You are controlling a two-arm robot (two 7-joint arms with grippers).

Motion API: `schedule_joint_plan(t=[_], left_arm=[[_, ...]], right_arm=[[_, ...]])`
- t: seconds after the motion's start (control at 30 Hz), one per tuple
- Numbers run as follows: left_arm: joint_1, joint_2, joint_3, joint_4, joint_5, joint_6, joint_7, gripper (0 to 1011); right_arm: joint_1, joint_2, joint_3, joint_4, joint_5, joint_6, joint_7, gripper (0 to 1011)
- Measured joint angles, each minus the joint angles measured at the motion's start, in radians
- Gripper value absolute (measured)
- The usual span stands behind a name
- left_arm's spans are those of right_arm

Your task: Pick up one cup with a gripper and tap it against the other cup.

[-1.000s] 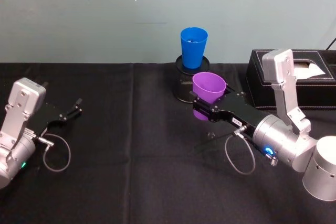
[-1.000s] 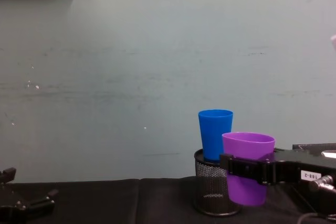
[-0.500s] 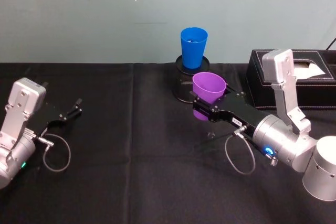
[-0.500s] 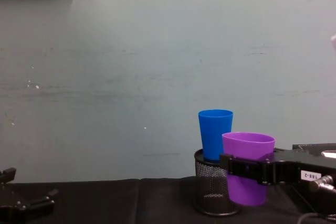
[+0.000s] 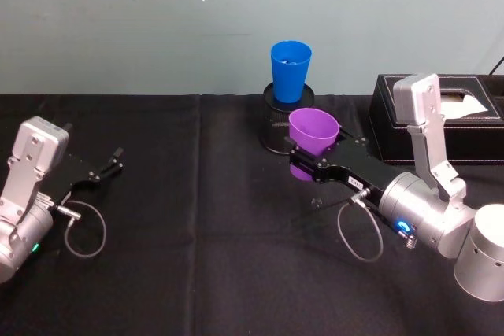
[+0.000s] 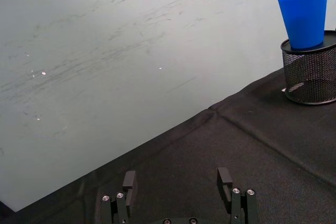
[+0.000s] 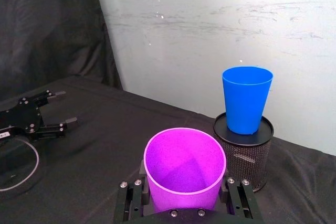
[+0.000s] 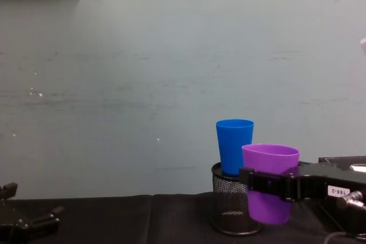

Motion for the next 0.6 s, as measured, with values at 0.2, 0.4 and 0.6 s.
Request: schedule_joint_plan(t=[0.2, 0.4, 0.6], left_arm=[[0.0, 0.0, 0.0, 0.0, 0.0, 0.0, 0.0, 1000], [0.0, 0.0, 0.0, 0.0, 0.0, 0.0, 0.0, 1000], [0.0, 0.0, 0.0, 0.0, 0.0, 0.0, 0.0, 1000]], right_arm=[[0.0, 0.0, 0.0, 0.0, 0.0, 0.0, 0.0, 716], [0.0, 0.0, 0.0, 0.0, 0.0, 0.0, 0.0, 716], [0.0, 0.0, 0.0, 0.0, 0.0, 0.0, 0.0, 716]])
